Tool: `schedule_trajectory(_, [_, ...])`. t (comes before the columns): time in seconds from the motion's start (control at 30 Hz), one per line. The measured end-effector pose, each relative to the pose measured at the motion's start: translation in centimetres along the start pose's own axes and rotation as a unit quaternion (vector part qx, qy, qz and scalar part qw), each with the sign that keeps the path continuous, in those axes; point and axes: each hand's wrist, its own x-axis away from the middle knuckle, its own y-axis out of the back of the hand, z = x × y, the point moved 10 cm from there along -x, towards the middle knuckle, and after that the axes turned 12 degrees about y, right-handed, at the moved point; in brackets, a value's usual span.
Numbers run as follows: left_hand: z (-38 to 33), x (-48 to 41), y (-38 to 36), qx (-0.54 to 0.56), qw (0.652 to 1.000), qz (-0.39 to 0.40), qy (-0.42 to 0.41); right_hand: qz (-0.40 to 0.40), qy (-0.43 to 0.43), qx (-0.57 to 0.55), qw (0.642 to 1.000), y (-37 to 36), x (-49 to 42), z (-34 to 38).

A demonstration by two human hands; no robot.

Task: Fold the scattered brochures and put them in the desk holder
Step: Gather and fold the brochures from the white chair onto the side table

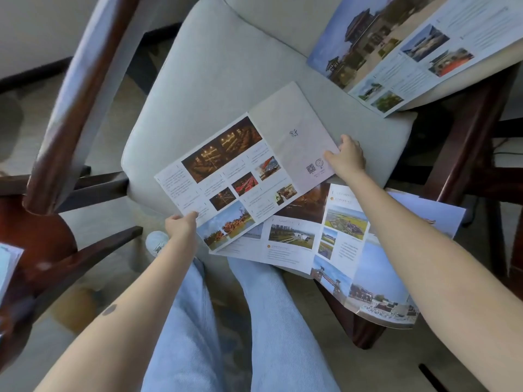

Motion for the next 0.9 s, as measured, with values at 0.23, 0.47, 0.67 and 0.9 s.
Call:
schedule_trajectory(0.23, [-1.2,0.1,1.0,0.029,0.998,0.023,-0.044,-0.019,-0.018,-0.185,0.982,0.4,0.6,-1.1])
schedule_trajectory(0.47, [-2.3,1.0,3.2,0.044,0.995,0.017,-0.088,0.095,0.017,-0.387,0.917,0.3,4.5,2.2])
schedule_trajectory(0.67, [-3.8,2.0,3.9,0.089,0.984,0.101,-0.116,0.164,0.022,-0.618,0.769,0.0,9.3,7.2])
schedule_trajectory(0.9, [-5.6,4.7,3.5,0.140,0.945,0.243,-0.166,0.186,0.049,-0.574,0.796,-5.8,13.6,13.0])
